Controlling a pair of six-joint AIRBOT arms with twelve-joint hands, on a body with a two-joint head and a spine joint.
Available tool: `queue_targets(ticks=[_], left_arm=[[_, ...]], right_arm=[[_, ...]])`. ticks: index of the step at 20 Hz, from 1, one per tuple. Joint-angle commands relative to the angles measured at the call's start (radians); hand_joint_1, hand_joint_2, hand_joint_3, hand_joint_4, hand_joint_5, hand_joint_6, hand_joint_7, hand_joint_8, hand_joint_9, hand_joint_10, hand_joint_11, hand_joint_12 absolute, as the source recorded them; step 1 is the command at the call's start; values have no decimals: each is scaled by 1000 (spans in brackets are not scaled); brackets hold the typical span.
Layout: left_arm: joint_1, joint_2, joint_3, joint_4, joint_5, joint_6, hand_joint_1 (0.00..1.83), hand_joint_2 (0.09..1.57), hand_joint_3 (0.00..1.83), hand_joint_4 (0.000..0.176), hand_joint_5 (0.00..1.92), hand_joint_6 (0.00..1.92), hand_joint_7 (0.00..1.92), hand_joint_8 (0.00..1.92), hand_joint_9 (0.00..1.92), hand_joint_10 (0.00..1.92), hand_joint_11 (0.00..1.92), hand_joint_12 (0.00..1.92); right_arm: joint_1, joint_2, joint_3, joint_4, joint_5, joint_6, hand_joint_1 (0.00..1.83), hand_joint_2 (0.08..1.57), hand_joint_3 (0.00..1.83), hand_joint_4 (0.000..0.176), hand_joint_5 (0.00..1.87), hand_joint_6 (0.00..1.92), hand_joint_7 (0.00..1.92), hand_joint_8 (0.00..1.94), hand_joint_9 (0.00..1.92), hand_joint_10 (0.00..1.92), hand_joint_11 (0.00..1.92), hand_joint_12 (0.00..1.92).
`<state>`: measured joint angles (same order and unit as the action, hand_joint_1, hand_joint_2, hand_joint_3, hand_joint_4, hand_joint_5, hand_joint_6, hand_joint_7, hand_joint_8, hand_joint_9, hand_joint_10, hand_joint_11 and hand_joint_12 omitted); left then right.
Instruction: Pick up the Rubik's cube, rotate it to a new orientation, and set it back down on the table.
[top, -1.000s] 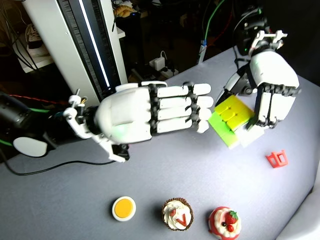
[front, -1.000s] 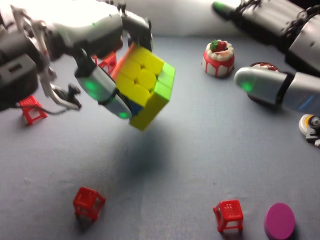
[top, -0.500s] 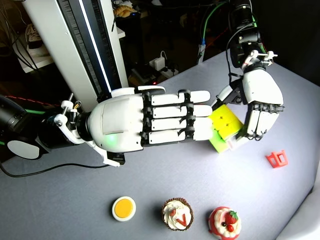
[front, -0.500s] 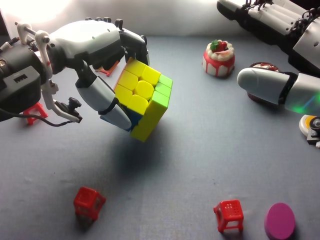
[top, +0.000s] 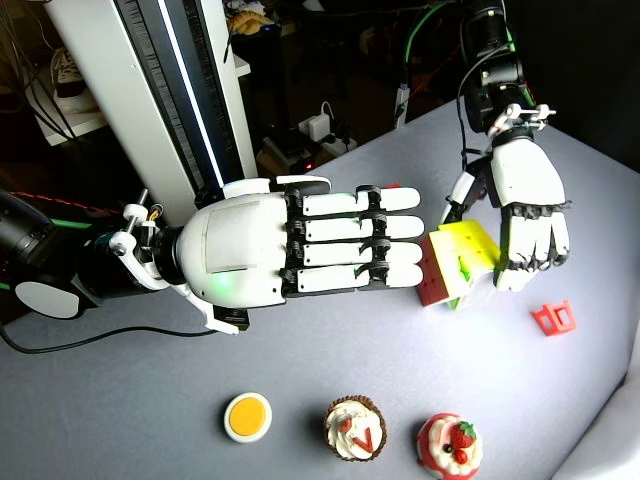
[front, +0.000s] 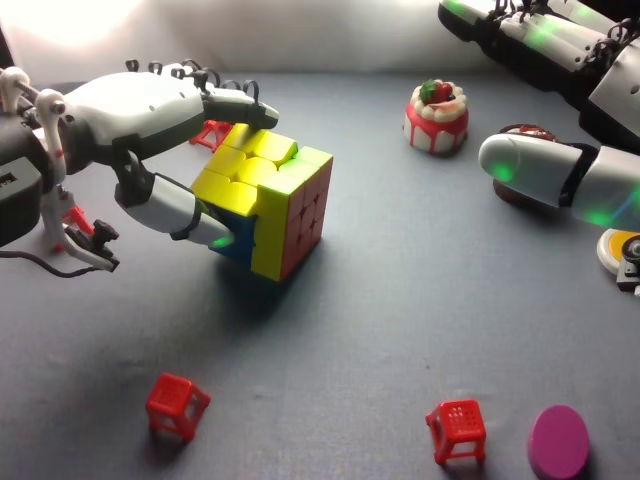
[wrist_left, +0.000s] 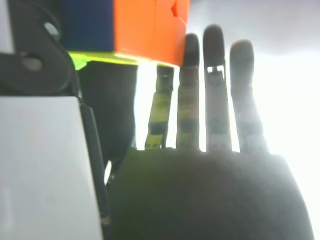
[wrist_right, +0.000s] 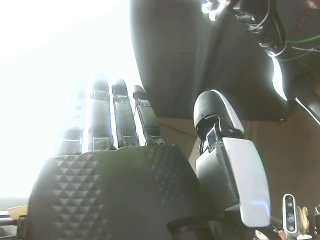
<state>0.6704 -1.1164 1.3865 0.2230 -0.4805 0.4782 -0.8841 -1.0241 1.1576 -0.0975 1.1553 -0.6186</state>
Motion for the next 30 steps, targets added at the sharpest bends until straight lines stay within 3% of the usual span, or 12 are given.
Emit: queue_targets(ticks=[1,3,5,6,10,14,17,20,23,24,27,30], left_arm=[[-7,8,-3,-20,-126,-5,920,1054,0,66,300,45,257,6,149,227,0,992],[0,21,-17,-11,-140,-5,830,1056,0,93,194,2,122,0,62,106,0,853],[5,38,-38,-5,-151,13,817,1059,2,106,82,33,13,0,3,7,0,230],[5,44,-46,-2,-151,23,735,1025,0,137,16,6,2,0,0,1,0,45],[1,73,-91,24,-160,68,629,980,0,137,0,0,0,0,0,0,0,0],[26,108,-142,73,-200,58,650,985,0,163,0,0,0,0,0,0,0,0],[54,140,-180,110,-220,45,687,1005,0,125,0,0,0,0,0,0,0,0],[80,173,-220,160,-224,30,477,1066,22,97,0,0,0,0,0,0,0,0],[93,183,-236,214,-219,-9,359,1114,36,94,0,0,0,0,0,0,0,0],[95,182,-236,251,-212,-40,294,1128,36,114,0,0,0,0,0,0,0,0],[108,172,-240,325,-210,-115,277,1186,36,40,0,0,0,0,0,0,0,0],[120,166,-247,368,-209,-156,255,1248,19,7,0,0,0,0,0,0,0,0]], right_arm=[[4,1,-2,26,126,6,0,1381,0,0,38,1,105,5,187,55,0,342],[1,1,-2,28,128,6,0,1391,2,0,44,7,108,6,188,49,0,286],[1,1,-3,28,129,6,0,1388,0,0,46,6,107,4,180,44,0,299],[1,1,-3,28,129,6,0,1383,0,0,44,5,108,4,176,42,0,300],[-2,1,-3,31,130,6,38,1383,0,0,65,6,132,7,209,52,0,467],[-4,1,-4,32,131,6,36,1390,2,0,92,5,162,4,238,62,0,551],[-4,1,-5,32,131,6,48,1383,0,0,73,5,130,4,203,44,0,459],[-4,1,-5,32,131,6,54,1372,0,0,79,2,122,1,198,37,0,436],[-4,0,-6,32,131,6,43,1376,3,0,75,0,95,0,172,23,0,372],[-4,0,-6,32,131,6,14,1380,2,0,53,0,77,0,156,14,0,333],[-6,0,-6,32,131,6,59,1375,0,0,66,4,66,1,142,7,0,268],[-12,-1,-7,32,130,6,1,1406,6,0,43,1,108,9,104,6,0,178]])
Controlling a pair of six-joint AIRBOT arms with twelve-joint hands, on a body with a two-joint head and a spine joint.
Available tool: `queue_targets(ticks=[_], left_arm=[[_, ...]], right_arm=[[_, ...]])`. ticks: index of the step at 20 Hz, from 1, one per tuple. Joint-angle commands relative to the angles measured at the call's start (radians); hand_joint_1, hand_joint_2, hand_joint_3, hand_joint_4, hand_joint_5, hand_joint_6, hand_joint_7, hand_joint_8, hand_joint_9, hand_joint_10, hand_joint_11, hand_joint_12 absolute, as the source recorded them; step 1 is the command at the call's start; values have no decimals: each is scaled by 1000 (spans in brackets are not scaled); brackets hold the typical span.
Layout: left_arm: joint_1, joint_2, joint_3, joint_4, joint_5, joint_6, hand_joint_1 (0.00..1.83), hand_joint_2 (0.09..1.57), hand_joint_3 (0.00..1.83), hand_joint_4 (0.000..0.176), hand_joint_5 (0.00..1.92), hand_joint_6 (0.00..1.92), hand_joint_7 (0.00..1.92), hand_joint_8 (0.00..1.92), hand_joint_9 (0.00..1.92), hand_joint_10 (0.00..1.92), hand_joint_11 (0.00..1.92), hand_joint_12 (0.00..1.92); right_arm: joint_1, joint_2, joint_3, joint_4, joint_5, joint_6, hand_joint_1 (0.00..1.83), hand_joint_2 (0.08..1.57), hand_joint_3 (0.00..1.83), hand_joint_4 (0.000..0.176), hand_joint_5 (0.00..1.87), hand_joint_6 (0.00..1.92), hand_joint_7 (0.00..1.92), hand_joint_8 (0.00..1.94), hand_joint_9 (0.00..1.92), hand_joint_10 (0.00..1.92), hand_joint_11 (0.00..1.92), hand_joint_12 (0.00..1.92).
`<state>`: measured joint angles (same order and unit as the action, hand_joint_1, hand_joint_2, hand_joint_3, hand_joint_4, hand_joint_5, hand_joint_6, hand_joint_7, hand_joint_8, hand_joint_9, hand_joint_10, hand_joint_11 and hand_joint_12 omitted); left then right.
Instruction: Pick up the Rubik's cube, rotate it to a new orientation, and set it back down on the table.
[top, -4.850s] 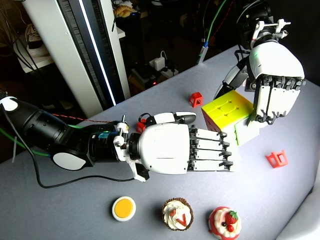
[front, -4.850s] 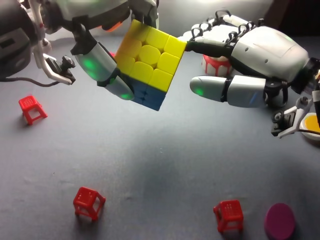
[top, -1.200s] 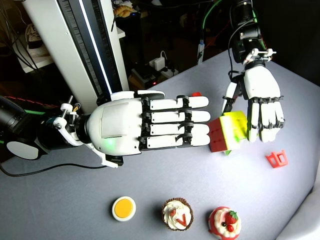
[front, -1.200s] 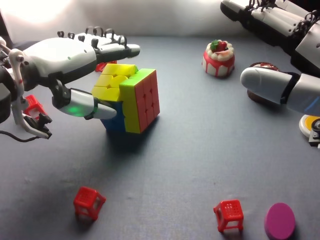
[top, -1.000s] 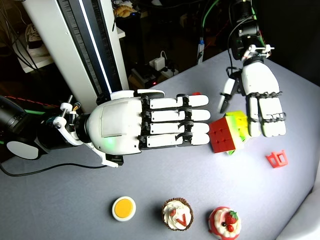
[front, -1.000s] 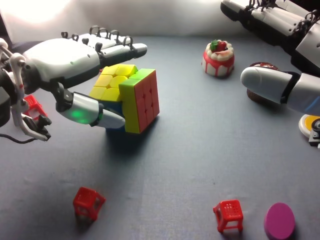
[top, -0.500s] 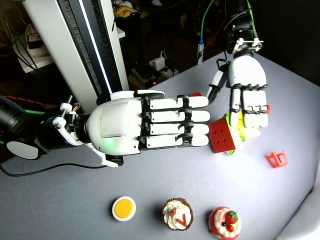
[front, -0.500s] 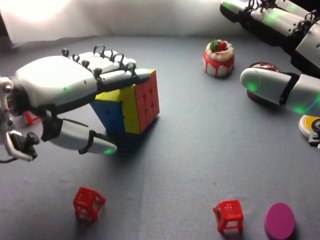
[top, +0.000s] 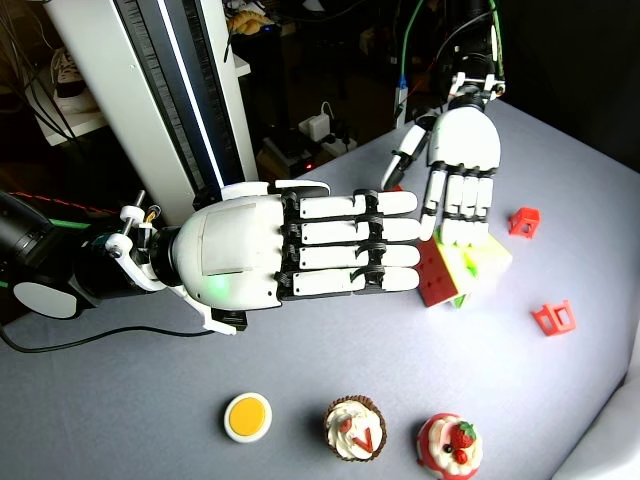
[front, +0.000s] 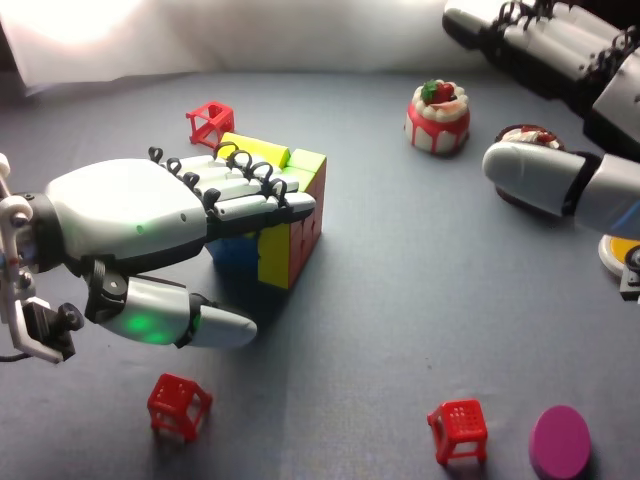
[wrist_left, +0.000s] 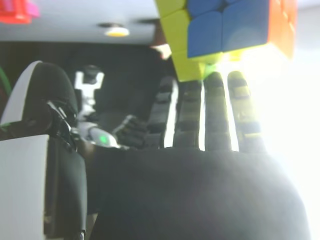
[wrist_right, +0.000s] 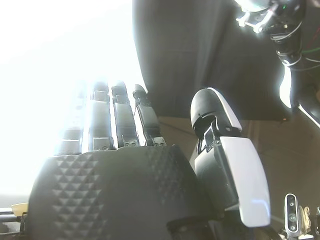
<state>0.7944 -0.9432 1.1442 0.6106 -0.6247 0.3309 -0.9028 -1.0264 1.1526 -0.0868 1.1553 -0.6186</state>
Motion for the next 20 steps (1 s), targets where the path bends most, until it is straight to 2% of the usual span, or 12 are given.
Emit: queue_targets(ticks=[1,2,6,7,8,9,10,11,12,15,18,20], left_arm=[[1,-9,-7,-9,-65,-20,260,1266,25,0,0,0,0,0,0,0,0,0],[8,-12,-9,-1,-63,-30,234,1297,31,0,0,0,0,0,0,0,0,0],[30,-23,-9,20,-47,-57,21,1411,19,16,0,0,0,0,0,0,0,0],[35,-24,-9,20,-46,-61,0,1413,14,25,0,0,0,0,0,0,0,0],[38,-24,-9,20,-44,-63,0,1413,14,25,0,0,0,0,0,0,0,0],[41,-25,-9,24,-40,-65,0,1391,3,28,0,0,0,0,0,0,0,0],[43,-25,-9,25,-37,-66,0,1378,0,29,0,0,0,0,0,0,0,0],[44,-26,-9,26,-36,-68,0,1378,0,29,0,0,0,0,0,0,0,0],[44,-27,-9,27,-36,-68,0,1359,0,25,0,0,0,0,0,0,0,0],[44,-34,-7,54,-14,-83,0,1335,0,30,0,0,0,0,0,0,0,0],[56,-40,-7,110,-9,-144,0,1304,0,25,0,0,0,0,0,0,0,0],[65,-34,-13,114,-17,-154,0,1303,0,33,0,0,0,0,0,0,0,0]], right_arm=[[6,1,-2,21,128,6,0,1413,3,0,61,7,119,8,114,14,0,206],[5,1,-3,21,126,6,0,1424,7,0,61,6,126,9,119,17,0,213],[-4,2,-7,21,118,6,0,1442,1,0,218,52,248,21,214,114,0,751],[-9,3,-9,21,115,6,6,1464,0,0,388,257,420,202,152,862,0,1514],[-12,3,-10,20,115,6,6,1464,0,0,388,257,420,202,152,862,0,1514],[-16,3,-10,20,114,6,0,1467,0,0,265,492,246,645,33,1344,0,1721],[-17,3,-10,20,113,6,0,1476,1,0,236,584,181,850,26,1458,0,1774],[-18,4,-11,20,113,6,0,1476,1,0,236,584,181,850,26,1458,0,1774],[-18,4,-11,20,113,6,0,1473,0,0,183,760,132,1018,2,1510,0,1821],[-18,4,-10,21,114,6,0,1480,0,0,167,809,127,1092,0,1536,0,1850],[-18,5,-10,21,114,6,0,1482,0,0,156,823,112,1078,0,1486,0,1836],[-18,6,-10,21,114,6,0,1481,0,0,133,759,121,887,0,1295,0,1730]])
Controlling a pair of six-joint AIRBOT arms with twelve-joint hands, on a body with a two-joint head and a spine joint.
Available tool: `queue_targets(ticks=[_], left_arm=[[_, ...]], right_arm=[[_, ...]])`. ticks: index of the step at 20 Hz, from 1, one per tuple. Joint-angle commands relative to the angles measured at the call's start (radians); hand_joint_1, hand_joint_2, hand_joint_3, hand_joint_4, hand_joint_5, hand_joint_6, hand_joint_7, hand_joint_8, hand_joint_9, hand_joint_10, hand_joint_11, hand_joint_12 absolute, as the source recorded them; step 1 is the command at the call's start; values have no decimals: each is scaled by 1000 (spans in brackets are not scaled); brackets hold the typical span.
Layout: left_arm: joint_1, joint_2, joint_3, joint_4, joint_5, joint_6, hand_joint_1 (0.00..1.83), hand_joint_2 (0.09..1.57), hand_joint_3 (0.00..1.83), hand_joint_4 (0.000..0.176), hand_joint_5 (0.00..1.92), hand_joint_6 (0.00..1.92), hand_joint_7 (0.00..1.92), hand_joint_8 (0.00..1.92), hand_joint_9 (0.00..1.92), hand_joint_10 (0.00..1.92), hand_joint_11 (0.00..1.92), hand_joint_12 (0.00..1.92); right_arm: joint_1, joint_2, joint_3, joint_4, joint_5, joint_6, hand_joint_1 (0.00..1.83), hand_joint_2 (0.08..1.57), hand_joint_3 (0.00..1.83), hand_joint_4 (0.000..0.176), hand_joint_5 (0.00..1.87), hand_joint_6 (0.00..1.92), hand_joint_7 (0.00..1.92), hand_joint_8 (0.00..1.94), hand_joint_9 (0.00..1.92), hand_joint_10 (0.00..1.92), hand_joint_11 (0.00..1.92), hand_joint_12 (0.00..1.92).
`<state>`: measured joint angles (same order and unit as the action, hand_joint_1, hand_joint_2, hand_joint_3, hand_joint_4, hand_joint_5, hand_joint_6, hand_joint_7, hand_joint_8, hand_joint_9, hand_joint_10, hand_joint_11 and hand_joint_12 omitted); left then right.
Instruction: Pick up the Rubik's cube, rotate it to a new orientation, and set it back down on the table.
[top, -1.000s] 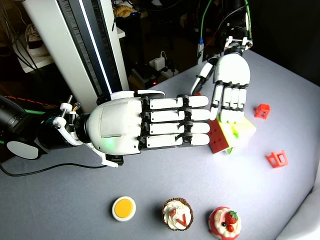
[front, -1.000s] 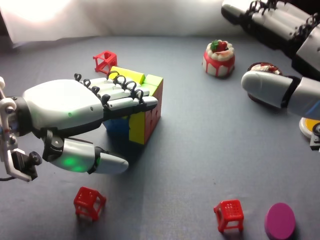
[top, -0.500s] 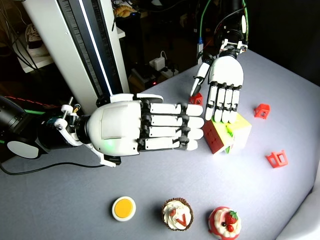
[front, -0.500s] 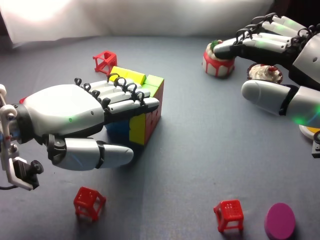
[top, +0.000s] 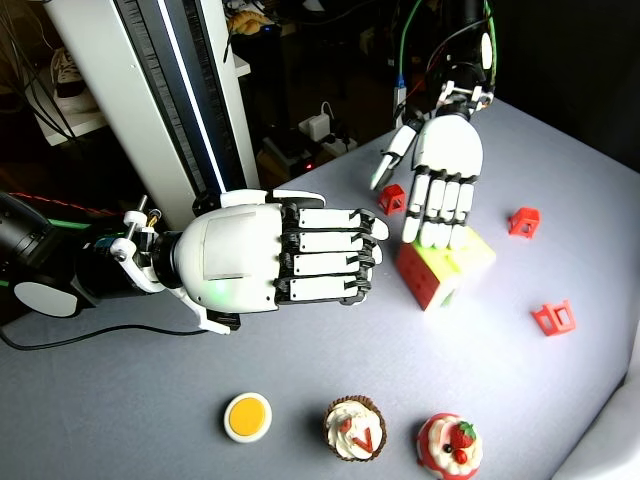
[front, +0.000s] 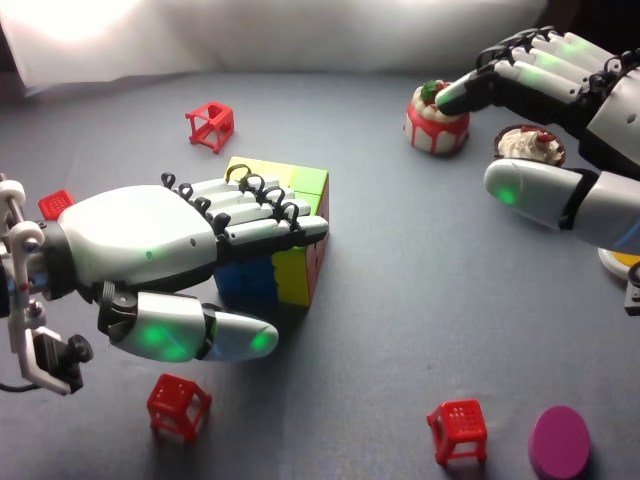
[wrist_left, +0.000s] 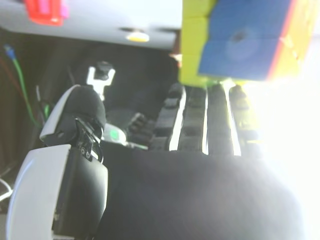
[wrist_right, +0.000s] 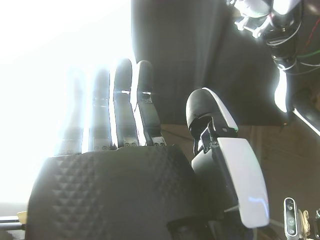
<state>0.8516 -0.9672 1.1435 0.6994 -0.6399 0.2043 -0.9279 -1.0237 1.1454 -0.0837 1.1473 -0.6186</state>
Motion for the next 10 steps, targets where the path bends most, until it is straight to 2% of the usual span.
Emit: queue_targets(ticks=[1,4,6,7,8,10], left_arm=[[9,-6,-15,28,-2,-28,0,1295,0,35,0,0,0,0,0,0,0,0],[13,2,-18,19,-9,-23,0,1294,0,32,0,0,0,0,0,0,0,0],[8,10,-20,-3,-28,-5,0,1309,0,48,0,0,0,0,0,0,0,0],[4,18,-25,-31,-42,25,0,1315,0,51,0,0,0,0,0,0,0,0],[2,25,-31,-61,-54,58,0,1299,0,52,0,0,0,0,0,0,0,0],[-4,35,-35,-109,-84,99,0,1309,0,53,0,0,0,0,0,0,0,0]], right_arm=[[7,3,-3,18,122,6,0,1478,0,0,129,738,132,817,0,1267,0,1718],[7,3,-3,21,122,6,0,1474,0,0,138,706,145,796,0,1267,0,1676],[7,3,-3,21,122,6,0,1476,0,0,148,692,148,795,0,1268,0,1677],[7,4,-2,22,122,6,0,1478,0,0,146,672,146,802,0,1307,0,1727],[7,4,-2,23,123,6,0,1452,0,0,193,652,151,871,0,1289,0,1664],[7,5,-2,26,127,6,0,1443,0,0,197,682,154,937,0,1316,0,1663]])
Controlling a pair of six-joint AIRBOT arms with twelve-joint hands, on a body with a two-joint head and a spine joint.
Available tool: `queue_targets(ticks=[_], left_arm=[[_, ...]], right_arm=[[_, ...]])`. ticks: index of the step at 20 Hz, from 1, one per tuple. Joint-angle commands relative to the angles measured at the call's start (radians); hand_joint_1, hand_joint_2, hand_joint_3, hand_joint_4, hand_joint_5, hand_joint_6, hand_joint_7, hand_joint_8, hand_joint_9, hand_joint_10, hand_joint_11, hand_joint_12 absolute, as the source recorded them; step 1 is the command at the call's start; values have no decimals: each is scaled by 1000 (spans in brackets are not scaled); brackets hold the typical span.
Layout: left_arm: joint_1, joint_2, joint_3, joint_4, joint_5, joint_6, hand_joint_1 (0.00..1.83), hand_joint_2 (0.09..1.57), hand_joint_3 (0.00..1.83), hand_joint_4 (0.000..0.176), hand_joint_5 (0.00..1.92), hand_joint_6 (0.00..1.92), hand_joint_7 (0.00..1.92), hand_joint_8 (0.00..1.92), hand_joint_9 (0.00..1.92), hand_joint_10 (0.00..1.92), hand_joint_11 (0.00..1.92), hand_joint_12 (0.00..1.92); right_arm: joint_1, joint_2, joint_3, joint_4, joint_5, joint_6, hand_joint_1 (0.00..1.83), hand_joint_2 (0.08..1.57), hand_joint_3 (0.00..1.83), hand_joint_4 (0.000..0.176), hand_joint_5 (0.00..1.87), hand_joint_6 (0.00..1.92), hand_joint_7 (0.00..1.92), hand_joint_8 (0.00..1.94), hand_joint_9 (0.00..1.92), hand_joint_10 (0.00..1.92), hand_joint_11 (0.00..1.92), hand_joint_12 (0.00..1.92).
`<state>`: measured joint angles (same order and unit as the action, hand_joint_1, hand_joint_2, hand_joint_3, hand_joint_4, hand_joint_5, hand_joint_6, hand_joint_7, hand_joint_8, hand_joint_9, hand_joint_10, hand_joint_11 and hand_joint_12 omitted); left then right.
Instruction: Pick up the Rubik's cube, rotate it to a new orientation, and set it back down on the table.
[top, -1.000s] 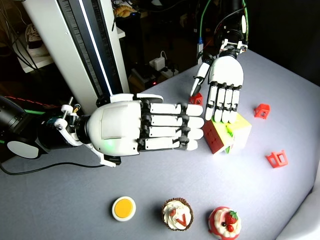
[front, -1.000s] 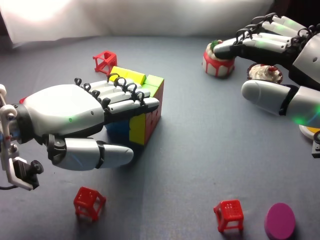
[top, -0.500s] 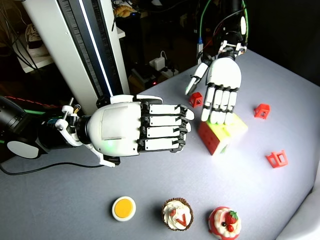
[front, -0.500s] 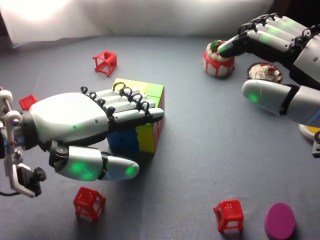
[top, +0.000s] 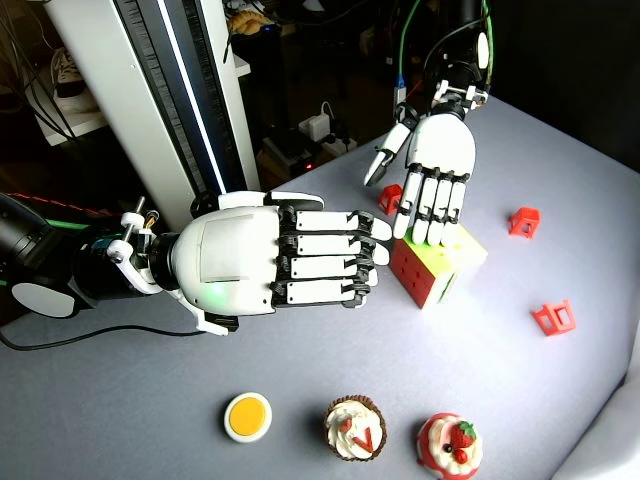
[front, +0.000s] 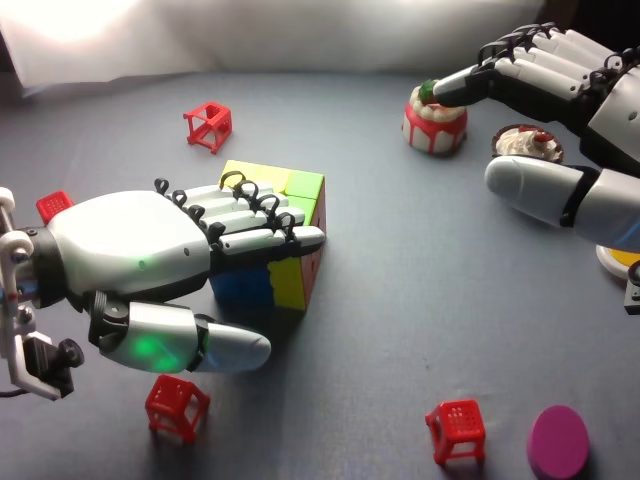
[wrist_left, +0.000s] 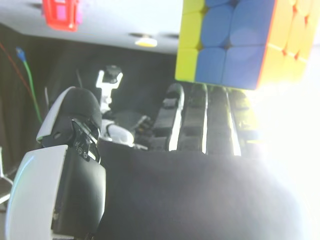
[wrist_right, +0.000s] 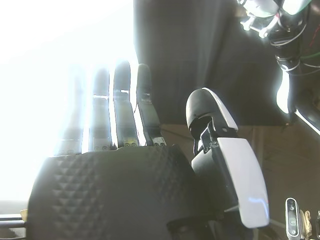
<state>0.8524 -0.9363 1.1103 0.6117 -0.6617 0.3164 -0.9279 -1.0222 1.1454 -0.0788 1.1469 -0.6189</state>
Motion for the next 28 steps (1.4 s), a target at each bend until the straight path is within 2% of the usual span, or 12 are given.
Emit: queue_targets(ticks=[1,2,5,10,11,13,15,16,17,20,21,28], left_arm=[[-6,9,-4,-47,-79,11,0,1315,0,56,0,0,0,0,0,0,0,0],[-7,16,-9,-84,-96,44,0,1339,0,32,0,0,0,0,0,0,0,0],[-7,47,-24,-208,-181,147,0,1357,7,60,0,0,0,0,0,0,0,0],[-6,85,-49,-394,-365,310,0,1298,0,103,0,0,0,0,0,0,0,0],[-5,86,-48,-430,-392,335,0,1267,0,21,0,0,0,0,0,0,0,0],[-3,85,-43,-492,-438,369,0,1238,0,32,0,0,0,0,0,0,0,0],[5,77,-36,-557,-489,397,20,1288,0,0,0,0,0,0,0,0,0,0],[9,70,-29,-578,-509,397,30,1277,0,10,0,0,0,0,0,0,0,0],[15,67,-25,-605,-535,399,102,1189,0,118,0,0,0,0,0,0,0,0],[45,72,-26,-656,-587,401,88,1161,0,118,0,0,0,0,0,0,0,0],[56,75,-28,-671,-604,401,31,1119,0,87,0,0,0,0,0,0,0,0],[131,114,-65,-749,-757,415,58,1153,21,176,0,0,0,0,0,0,0,0]], right_arm=[[7,5,-2,22,130,6,0,1441,0,0,176,703,143,873,0,1286,0,1646],[7,7,-3,22,132,6,53,1439,0,0,158,762,162,855,0,1365,0,1767],[7,15,-7,23,142,6,81,1406,0,0,84,573,192,364,0,1010,0,1524],[7,40,-31,48,163,6,0,1390,0,0,96,77,99,26,35,311,0,430],[7,48,-37,53,165,6,0,1371,0,0,44,25,22,5,5,60,0,29],[7,60,-46,57,169,6,0,1361,0,0,16,9,0,0,6,5,0,0],[8,72,-58,64,171,6,0,1354,0,0,7,5,0,0,7,3,0,0],[8,77,-61,68,174,6,0,1353,0,0,1,0,0,0,1,0,0,0],[8,82,-63,71,176,6,0,1339,0,0,0,0,0,0,0,0,0,0],[8,100,-77,84,182,6,0,1327,0,0,0,0,0,0,0,0,0,0],[8,109,-84,91,187,6,0,1292,0,0,0,0,0,0,0,0,0,0],[7,166,-126,122,270,6,36,1314,0,0,2,1,4,1,32,13,0,0]])
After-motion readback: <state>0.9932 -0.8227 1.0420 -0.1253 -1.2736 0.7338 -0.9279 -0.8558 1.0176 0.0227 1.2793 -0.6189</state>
